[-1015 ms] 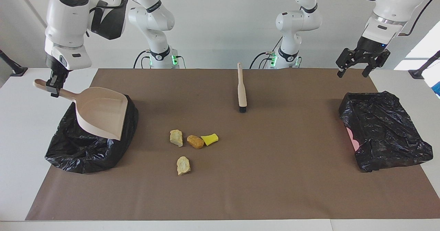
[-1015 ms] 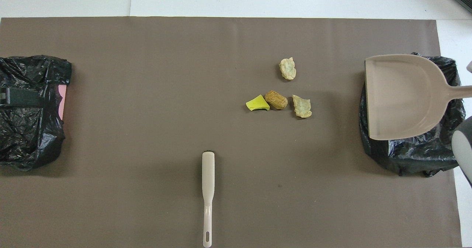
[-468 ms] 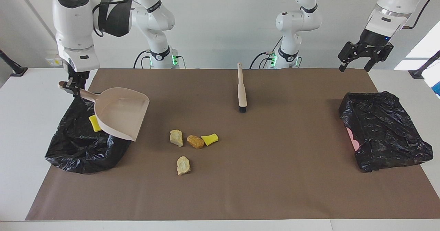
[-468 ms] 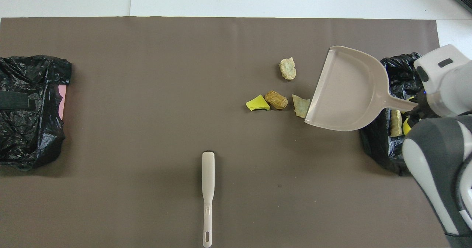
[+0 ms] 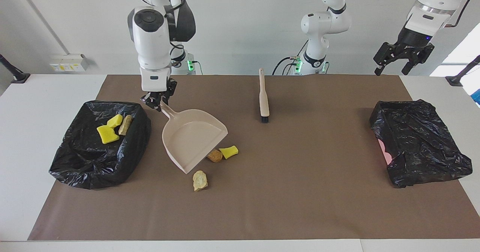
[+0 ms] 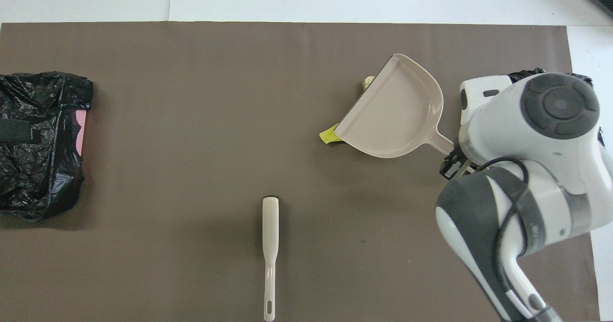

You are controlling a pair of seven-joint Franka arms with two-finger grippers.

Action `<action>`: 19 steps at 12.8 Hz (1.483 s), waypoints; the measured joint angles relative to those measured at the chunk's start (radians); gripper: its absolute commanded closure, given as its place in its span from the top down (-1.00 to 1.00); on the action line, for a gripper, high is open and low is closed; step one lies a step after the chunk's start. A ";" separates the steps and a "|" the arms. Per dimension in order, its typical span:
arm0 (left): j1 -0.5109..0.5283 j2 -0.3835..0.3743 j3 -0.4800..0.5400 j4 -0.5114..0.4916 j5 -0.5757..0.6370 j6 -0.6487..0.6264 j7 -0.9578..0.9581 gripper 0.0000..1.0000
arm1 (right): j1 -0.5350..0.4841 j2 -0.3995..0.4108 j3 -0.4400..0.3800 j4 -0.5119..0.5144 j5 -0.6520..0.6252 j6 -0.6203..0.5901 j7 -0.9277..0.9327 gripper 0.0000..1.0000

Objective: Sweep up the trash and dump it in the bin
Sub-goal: 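Bring the empty dustpan back toward the table center with the right gripper, then lower the dustpan onto the mat and open the right gripper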

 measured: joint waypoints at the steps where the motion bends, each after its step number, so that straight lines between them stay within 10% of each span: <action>1: 0.000 0.000 0.000 0.000 0.000 0.000 0.007 1.00 | 0.043 0.017 0.000 0.000 0.015 0.006 0.109 -1.00; 11: 0.004 0.000 0.005 0.000 0.020 -0.001 0.071 1.00 | 0.357 0.284 -0.001 0.134 0.198 0.253 0.999 -1.00; 16: 0.004 0.000 0.006 0.000 0.020 -0.001 0.071 1.00 | 0.383 0.475 -0.010 0.280 0.200 0.335 1.142 -1.00; 17: 0.004 0.000 0.006 0.000 0.020 -0.001 0.071 1.00 | 0.382 0.485 -0.010 0.281 0.200 0.341 1.142 -0.82; 18: 0.004 0.000 0.006 0.000 0.020 -0.001 0.071 1.00 | 0.382 0.493 -0.009 0.281 0.201 0.347 1.143 0.98; 19: 0.004 0.000 0.006 0.000 0.020 -0.001 0.070 1.00 | 0.381 0.494 -0.009 0.281 0.201 0.349 1.144 1.00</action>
